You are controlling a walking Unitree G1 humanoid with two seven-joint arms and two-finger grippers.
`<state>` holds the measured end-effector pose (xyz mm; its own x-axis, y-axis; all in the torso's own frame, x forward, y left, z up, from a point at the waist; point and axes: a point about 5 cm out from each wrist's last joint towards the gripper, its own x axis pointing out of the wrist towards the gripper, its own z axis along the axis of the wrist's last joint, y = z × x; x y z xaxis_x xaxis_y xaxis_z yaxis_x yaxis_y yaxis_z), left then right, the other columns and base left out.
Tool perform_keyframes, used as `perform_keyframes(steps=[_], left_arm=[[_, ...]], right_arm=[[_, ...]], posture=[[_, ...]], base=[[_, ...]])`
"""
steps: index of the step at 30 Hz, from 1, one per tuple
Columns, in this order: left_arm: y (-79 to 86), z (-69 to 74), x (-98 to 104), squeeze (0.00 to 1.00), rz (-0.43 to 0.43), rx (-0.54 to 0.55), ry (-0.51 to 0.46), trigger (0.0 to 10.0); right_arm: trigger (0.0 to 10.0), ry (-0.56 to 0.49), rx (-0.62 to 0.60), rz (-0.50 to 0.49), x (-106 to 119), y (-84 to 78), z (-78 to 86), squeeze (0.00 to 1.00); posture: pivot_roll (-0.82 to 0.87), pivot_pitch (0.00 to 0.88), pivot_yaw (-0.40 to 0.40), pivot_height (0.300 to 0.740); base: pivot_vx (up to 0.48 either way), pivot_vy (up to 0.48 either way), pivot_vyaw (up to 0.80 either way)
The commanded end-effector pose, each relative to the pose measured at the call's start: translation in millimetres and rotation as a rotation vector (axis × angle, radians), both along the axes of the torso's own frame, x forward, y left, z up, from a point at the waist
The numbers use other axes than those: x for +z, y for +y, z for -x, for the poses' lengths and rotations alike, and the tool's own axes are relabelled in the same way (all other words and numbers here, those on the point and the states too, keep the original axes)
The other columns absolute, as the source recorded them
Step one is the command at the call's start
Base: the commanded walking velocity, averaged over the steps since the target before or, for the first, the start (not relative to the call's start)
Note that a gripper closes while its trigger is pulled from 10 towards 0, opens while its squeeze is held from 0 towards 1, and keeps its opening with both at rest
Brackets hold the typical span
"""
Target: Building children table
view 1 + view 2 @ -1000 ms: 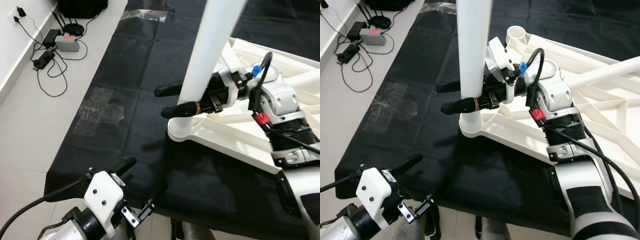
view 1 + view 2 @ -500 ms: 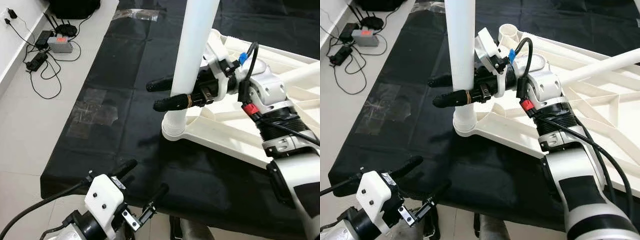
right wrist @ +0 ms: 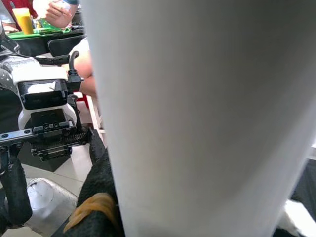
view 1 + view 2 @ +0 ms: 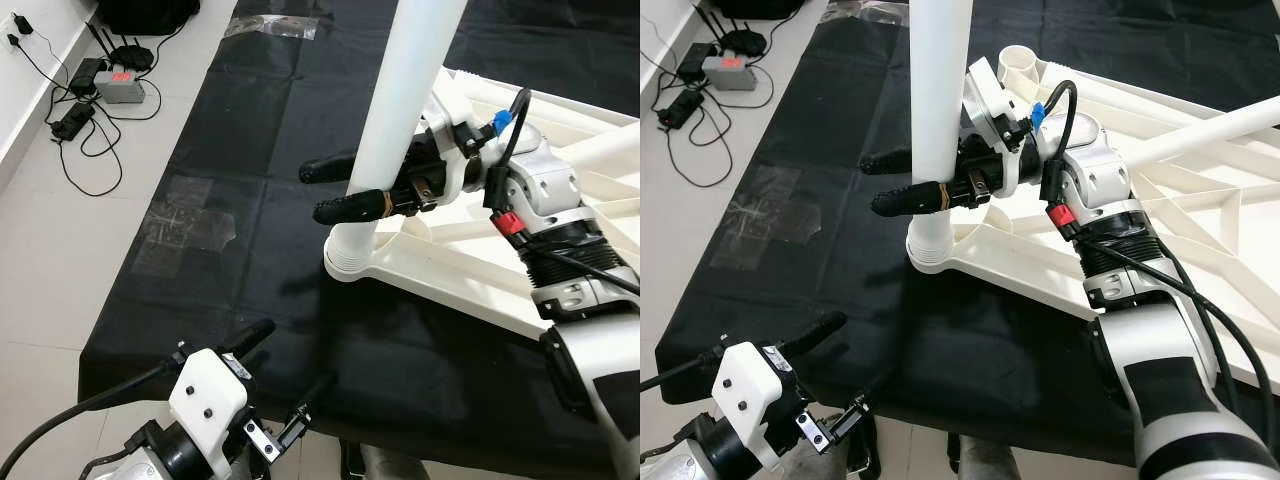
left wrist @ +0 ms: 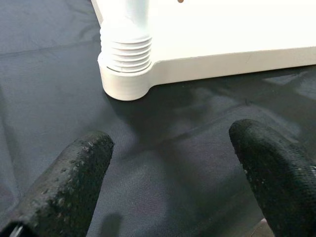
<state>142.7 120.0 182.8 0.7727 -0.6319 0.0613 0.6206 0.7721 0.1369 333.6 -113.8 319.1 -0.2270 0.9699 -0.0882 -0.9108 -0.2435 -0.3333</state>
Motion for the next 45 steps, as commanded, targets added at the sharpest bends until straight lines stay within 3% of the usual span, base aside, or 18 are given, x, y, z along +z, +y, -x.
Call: perform_keyframes(steps=[1, 13, 17, 21, 22, 23, 24, 25, 27, 28, 32, 34, 39, 45], left_arm=[[-1.1, 2.2, -0.8, 0.0, 0.002, 0.0, 0.0, 10.0], [-0.5, 1.6, 0.0, 0.0, 0.001, 0.0, -0.002, 10.0], [-0.6, 0.9, 0.0, 0.0, 0.002, 0.0, -0.003, 10.0], [-1.9, 1.6, -2.0, 0.0, 0.003, 0.003, -0.002, 10.0], [-2.5, 1.9, -3.2, 0.0, 0.006, 0.007, -0.002, 10.0], [-2.5, 1.9, -3.2, 0.0, 0.006, 0.007, -0.002, 10.0], [-3.0, 0.6, -5.8, 0.0, 0.01, 0.014, -0.003, 10.0], [-3.0, 0.6, -5.8, 0.0, 0.01, 0.014, -0.003, 10.0], [-3.6, -4.5, -7.5, 0.0, 0.016, 0.016, -0.011, 10.0], [-5.0, -8.1, -9.1, 0.0, 0.019, 0.004, -0.015, 10.0], [-7.0, -12.9, -11.2, 0.0, 0.021, -0.012, -0.019, 10.0], [-8.8, -18.4, -15.4, 0.0, 0.021, -0.021, -0.021, 10.0], [-6.9, -27.3, -22.5, 0.0, 0.008, 0.002, -0.029, 10.0], [-2.8, -33.4, -28.7, 0.0, -0.012, 0.029, -0.036, 10.0]], right_arm=[[10.0, 0.074, 0.024, 0.027, -19.4, 3.5, -0.8, 0.0], [10.0, 0.067, 0.02, 0.019, -18.3, 2.2, -0.9, 0.0], [10.0, 0.037, -0.042, 0.024, -21.1, -2.4, -3.7, 0.0], [10.0, 0.022, -0.353, 0.024, -35.7, -8.6, -4.6, 0.0], [10.0, 0.041, -0.511, 0.065, -50.5, -3.7, 3.7, 0.0], [10.0, 0.041, -0.511, 0.065, -50.5, -3.7, 3.7, 0.0], [10.0, 0.082, -0.808, 0.099, -75.0, 6.0, 20.1, 0.0], [10.0, 0.082, -0.808, 0.099, -75.0, 6.0, 20.1, 0.0], [10.0, 0.189, -1.0, 0.057, -97.6, 23.3, 48.7, 0.0], [10.0, 0.231, -1.063, 0.03, -102.3, 25.5, 52.1, 0.0], [10.0, 0.264, -1.118, 0.008, -106.0, 25.4, 50.0, 0.0], [10.0, 0.26, -1.16, -0.031, -102.6, 22.4, 35.9, 0.0], [10.0, 0.307, -1.244, -0.14, -100.1, 19.2, 22.3, 0.0], [10.0, 0.349, -1.324, -0.2, -103.0, 20.7, 26.0, 0.0]], posture=[[0.04, 0.376, -0.027, 0.74], [0.04, 0.378, -0.024, 0.74], [0.04, 0.378, -0.024, 0.74], [0.02, 0.37, -0.054, 0.74], [-0.01, 0.354, -0.08, 0.74], [-0.01, 0.354, -0.08, 0.74], [-0.02, 0.345, -0.085, 0.74], [-0.02, 0.345, -0.085, 0.74], [-0.06, 0.327, -0.076, 0.74], [-0.08, 0.296, -0.063, 0.74], [-0.08, 0.291, -0.061, 0.74], [-0.07, 0.234, -0.066, 0.74], [-0.05, 0.182, -0.066, 0.74], [-0.04, 0.148, -0.054, 0.74]], base=[[0.0, 0.0, 0.0], [0.0, 0.0, 0.0], [0.0, 0.0, 0.0], [0.0, 0.0, 0.0], [0.0, 0.0, 0.0], [0.0, 0.0, 0.0], [0.0, 0.0, 0.0], [0.0, 0.0, 0.0], [0.0, 0.0, 0.0], [0.0, 0.0, 0.0], [0.0, 0.0, 0.0], [0.0, 0.0, 0.0], [0.0, 0.0, 0.0], [0.0, 0.0, 0.0]])
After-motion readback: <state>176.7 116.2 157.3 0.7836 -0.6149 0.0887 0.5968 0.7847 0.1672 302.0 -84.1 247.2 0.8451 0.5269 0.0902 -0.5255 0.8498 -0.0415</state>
